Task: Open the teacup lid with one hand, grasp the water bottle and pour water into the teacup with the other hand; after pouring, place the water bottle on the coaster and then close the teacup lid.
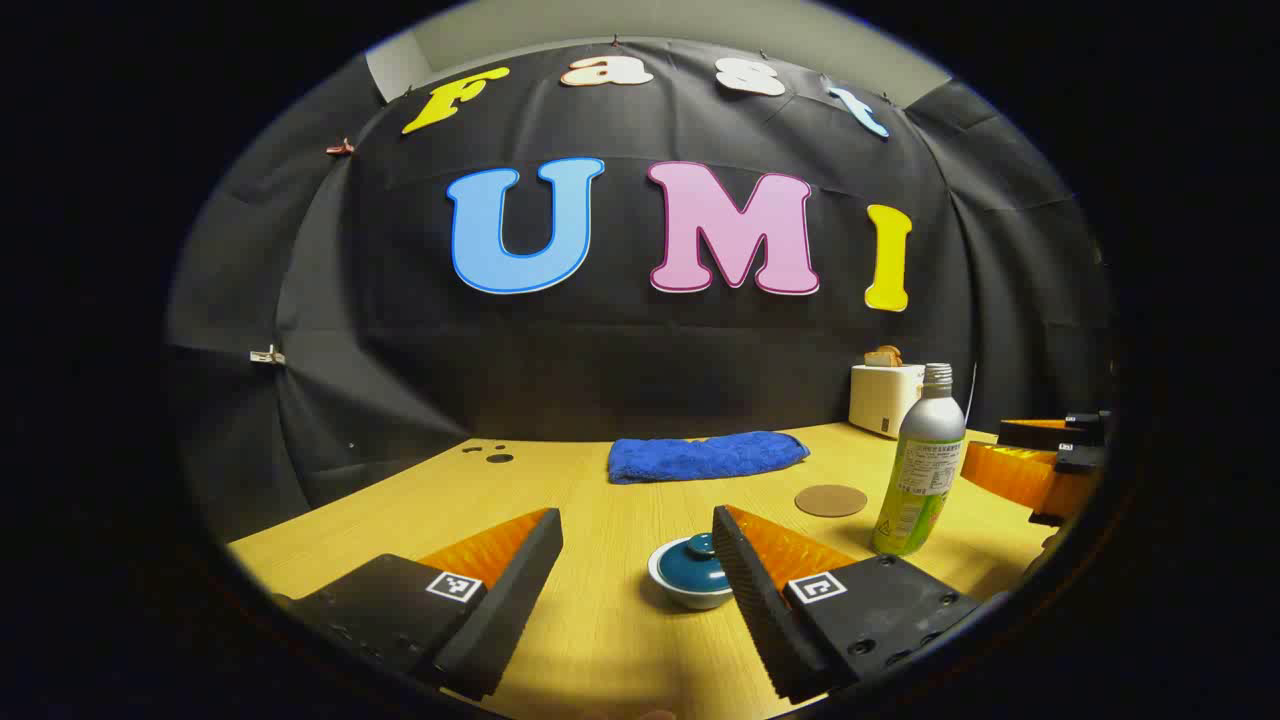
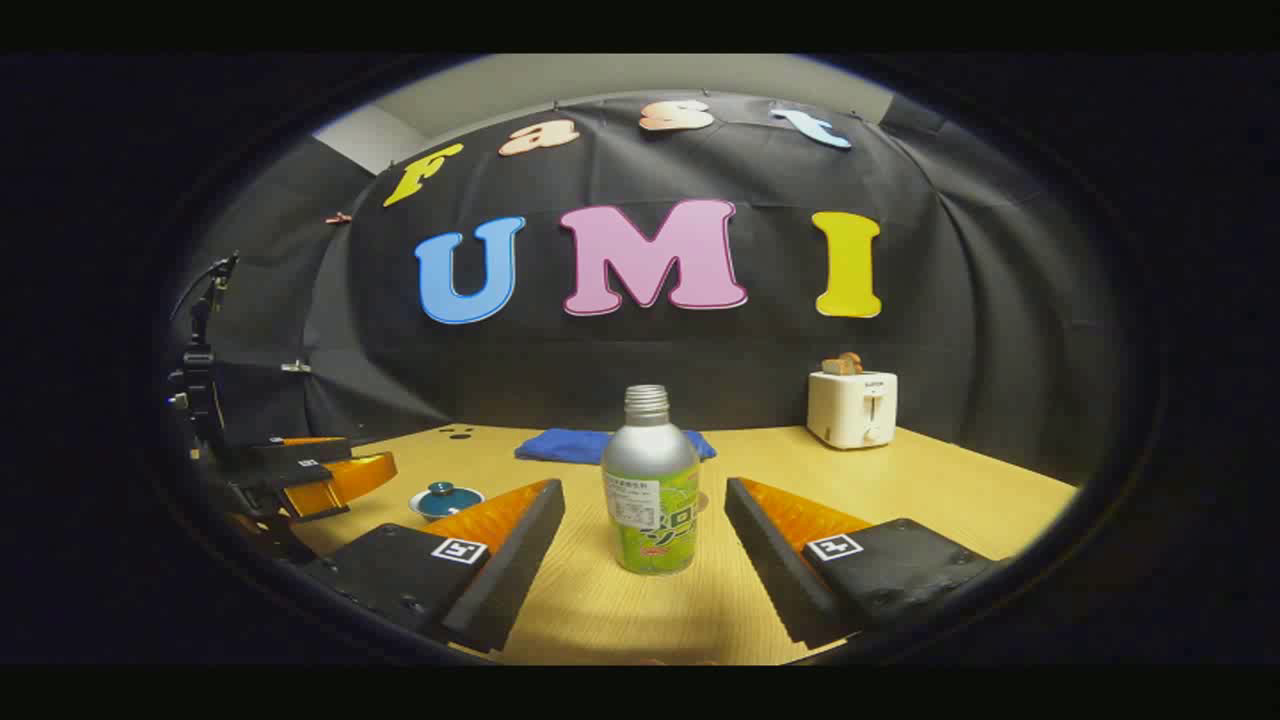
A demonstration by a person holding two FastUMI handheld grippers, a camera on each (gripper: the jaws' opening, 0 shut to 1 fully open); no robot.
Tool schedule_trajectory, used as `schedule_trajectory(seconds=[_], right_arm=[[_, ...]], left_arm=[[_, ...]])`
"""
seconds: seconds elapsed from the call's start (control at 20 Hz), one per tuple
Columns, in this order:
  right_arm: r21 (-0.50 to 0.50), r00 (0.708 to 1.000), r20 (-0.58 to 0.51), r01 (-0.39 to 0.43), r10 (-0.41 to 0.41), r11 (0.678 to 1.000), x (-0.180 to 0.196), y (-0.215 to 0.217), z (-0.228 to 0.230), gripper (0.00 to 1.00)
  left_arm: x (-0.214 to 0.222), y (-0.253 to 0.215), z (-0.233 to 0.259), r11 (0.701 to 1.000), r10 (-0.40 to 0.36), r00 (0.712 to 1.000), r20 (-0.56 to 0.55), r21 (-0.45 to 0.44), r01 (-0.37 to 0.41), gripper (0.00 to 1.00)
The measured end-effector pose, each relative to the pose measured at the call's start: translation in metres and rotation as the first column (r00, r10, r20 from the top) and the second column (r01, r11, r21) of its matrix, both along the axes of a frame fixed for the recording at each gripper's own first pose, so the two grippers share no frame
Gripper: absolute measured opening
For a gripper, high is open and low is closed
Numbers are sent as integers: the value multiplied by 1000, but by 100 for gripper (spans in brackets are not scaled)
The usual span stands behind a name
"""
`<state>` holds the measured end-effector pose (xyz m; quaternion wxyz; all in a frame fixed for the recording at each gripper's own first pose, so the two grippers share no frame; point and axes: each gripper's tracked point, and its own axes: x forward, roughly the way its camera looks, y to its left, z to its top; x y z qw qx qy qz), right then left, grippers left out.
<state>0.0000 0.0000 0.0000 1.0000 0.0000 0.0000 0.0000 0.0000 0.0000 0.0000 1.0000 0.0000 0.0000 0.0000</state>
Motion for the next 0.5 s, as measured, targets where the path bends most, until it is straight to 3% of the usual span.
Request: schedule_trajectory(seconds=[0.05, 0.1, 0.5], right_arm=[[-5, 1000, -10, -8, 8, 1000, 1, 3, -4, 95], [-10, 1000, -18, -15, 15, 1000, 3, 5, -6, 100], [-27, 1000, -2, -14, 14, 1000, 10, 5, -1, 100]], left_arm=[[1, 1, -2, 1000, 1, 1000, -3, 2, -1, 95], [4, 2, -3, 1000, 2, 1000, -6, 3, -2, 95], [16, -12, -7, 999, -40, 999, -26, -3, 40, 95]])
